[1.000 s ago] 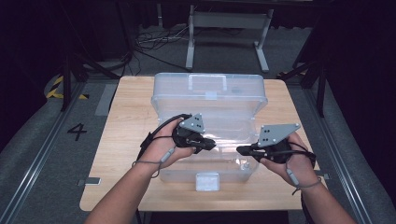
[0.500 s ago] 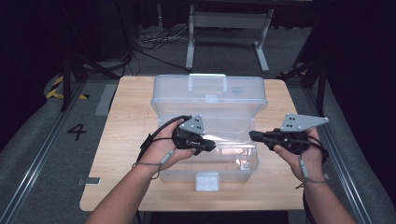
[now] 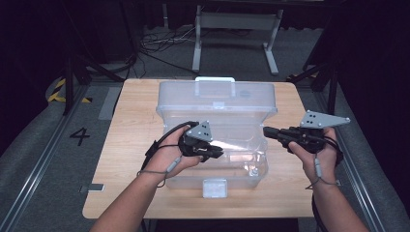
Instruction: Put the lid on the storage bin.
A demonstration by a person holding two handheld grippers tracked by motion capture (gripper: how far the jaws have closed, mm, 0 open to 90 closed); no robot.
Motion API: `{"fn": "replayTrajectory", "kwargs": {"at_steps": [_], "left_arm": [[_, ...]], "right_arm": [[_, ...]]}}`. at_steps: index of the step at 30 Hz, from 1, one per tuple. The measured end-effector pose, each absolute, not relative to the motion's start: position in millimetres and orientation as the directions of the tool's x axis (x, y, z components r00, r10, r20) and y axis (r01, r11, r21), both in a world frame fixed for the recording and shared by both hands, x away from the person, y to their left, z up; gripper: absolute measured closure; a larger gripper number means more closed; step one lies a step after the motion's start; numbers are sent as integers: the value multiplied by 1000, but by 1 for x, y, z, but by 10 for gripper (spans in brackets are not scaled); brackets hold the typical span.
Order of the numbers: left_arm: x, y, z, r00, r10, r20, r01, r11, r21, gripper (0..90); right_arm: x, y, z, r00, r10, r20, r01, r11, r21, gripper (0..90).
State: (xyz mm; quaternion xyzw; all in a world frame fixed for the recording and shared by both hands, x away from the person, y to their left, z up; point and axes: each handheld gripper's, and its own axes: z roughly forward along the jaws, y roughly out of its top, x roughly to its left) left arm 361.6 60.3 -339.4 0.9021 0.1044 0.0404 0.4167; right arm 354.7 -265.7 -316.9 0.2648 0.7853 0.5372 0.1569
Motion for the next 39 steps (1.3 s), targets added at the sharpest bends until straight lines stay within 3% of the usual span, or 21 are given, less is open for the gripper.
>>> {"fn": "replayTrajectory", "kwargs": {"at_steps": [21, 39], "left_arm": [[344, 83, -328, 962, 270, -32, 180, -545, 819, 783], [339, 133, -327, 888, 441, -127, 311, -374, 874, 770]], "right_arm": [[360, -269, -320, -789, 613, 43, 253, 260, 932, 900], [354, -274, -325, -793, 607, 61, 260, 247, 934, 900]]}}
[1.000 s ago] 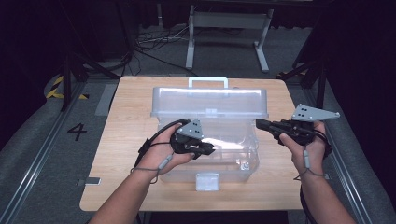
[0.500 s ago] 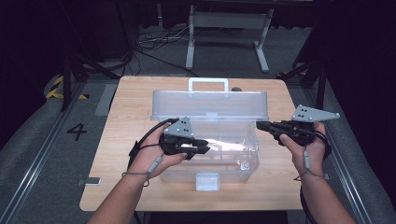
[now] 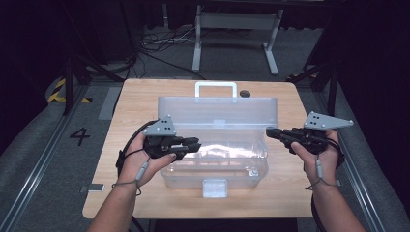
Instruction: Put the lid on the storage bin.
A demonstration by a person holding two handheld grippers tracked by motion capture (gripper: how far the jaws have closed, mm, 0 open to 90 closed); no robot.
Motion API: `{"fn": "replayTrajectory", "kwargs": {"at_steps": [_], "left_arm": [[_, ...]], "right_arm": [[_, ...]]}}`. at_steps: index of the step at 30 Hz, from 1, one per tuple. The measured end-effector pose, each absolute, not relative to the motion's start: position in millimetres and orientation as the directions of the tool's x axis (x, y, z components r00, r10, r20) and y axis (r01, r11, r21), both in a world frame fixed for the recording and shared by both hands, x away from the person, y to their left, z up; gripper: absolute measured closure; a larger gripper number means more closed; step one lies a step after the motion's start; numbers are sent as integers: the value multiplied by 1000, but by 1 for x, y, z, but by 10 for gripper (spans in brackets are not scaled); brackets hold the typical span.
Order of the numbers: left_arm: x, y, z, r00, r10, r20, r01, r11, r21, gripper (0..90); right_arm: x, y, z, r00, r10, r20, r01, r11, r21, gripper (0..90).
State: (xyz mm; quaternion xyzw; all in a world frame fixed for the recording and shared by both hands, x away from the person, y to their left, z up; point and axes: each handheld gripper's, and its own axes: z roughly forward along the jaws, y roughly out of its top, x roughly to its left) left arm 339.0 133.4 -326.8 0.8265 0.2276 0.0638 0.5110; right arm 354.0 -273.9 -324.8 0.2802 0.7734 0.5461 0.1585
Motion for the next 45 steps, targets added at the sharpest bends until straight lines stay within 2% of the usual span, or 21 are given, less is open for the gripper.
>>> {"fn": "replayTrajectory", "kwargs": {"at_steps": [13, 26, 45], "left_arm": [[341, 165, -336, 815, 563, -138, 377, -334, 864, 875], [346, 187, -345, 725, 659, -200, 452, -236, 860, 896], [345, 193, -344, 720, 664, -203, 451, -224, 864, 897]], "right_arm": [[348, -277, -329, -796, 601, 66, 259, 241, 935, 900], [343, -279, -333, -801, 596, 57, 266, 270, 925, 900], [342, -281, -334, -802, 594, 68, 283, 277, 918, 900]]}}
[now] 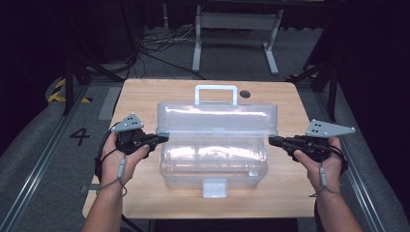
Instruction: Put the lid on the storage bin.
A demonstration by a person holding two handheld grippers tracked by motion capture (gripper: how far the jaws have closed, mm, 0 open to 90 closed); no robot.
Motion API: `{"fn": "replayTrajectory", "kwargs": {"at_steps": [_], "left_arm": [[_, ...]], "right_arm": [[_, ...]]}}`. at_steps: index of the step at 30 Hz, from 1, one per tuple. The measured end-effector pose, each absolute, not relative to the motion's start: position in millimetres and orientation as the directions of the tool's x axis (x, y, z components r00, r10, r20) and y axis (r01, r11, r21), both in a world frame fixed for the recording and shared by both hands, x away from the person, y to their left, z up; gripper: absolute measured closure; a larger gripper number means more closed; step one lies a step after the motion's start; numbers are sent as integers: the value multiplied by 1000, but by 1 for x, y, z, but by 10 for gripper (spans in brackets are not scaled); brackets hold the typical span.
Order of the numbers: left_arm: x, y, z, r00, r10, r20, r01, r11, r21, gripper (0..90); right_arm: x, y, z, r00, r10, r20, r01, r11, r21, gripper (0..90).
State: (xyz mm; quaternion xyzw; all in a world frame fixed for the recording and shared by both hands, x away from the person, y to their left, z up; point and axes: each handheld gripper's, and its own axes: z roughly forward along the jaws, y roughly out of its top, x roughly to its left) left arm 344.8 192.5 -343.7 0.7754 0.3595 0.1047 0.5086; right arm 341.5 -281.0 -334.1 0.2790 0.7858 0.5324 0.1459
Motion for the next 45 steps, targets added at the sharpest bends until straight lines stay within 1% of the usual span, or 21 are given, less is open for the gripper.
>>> {"fn": "replayTrajectory", "kwargs": {"at_steps": [12, 27, 45], "left_arm": [[342, 194, -345, 726, 659, -196, 462, -257, 849, 897], [338, 195, -347, 732, 651, -200, 494, -304, 815, 898], [335, 194, -350, 731, 651, -204, 532, -357, 767, 900]], "right_arm": [[339, -282, -334, -804, 586, 98, 317, 284, 905, 900], [338, -282, -337, -808, 576, 121, 370, 336, 866, 900], [339, -281, -341, -809, 578, 101, 399, 415, 818, 900]]}}
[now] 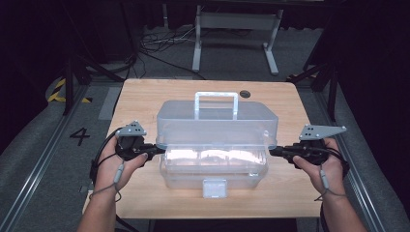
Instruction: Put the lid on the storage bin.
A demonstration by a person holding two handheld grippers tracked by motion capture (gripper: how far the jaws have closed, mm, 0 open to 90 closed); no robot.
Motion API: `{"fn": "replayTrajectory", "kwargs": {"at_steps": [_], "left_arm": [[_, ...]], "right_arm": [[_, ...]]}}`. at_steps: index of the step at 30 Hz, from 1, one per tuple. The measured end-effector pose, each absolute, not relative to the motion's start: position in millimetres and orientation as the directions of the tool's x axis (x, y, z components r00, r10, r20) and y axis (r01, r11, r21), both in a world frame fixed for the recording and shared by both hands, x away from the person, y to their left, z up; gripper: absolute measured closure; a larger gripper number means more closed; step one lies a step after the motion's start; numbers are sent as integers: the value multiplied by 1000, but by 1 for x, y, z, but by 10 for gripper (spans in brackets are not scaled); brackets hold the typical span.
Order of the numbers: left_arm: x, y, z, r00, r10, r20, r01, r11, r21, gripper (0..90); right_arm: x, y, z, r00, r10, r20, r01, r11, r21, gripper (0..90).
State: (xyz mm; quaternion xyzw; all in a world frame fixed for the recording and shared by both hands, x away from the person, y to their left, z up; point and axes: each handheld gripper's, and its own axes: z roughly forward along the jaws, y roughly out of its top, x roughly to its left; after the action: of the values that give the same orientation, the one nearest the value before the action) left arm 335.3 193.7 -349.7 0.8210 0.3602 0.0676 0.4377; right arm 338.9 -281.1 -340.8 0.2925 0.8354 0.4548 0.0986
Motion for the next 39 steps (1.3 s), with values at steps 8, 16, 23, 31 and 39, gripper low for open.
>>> {"fn": "replayTrajectory", "kwargs": {"at_steps": [8, 16, 23, 31, 39], "left_arm": [[334, 194, -351, 732, 649, -208, 551, -385, 740, 900], [333, 196, -352, 737, 639, -220, 564, -402, 721, 900], [330, 197, -352, 740, 636, -219, 570, -421, 705, 900], [329, 198, -353, 743, 629, -228, 584, -445, 678, 900], [329, 198, -355, 750, 622, -226, 592, -476, 651, 900]], "right_arm": [[338, -280, -342, -816, 571, 85, 405, 462, 789, 900], [338, -279, -343, -820, 566, 81, 417, 496, 762, 900], [339, -279, -344, -826, 558, 82, 423, 517, 745, 900], [340, -278, -345, -832, 548, 92, 438, 546, 714, 900], [340, -276, -347, -838, 538, 89, 446, 583, 679, 900]]}}
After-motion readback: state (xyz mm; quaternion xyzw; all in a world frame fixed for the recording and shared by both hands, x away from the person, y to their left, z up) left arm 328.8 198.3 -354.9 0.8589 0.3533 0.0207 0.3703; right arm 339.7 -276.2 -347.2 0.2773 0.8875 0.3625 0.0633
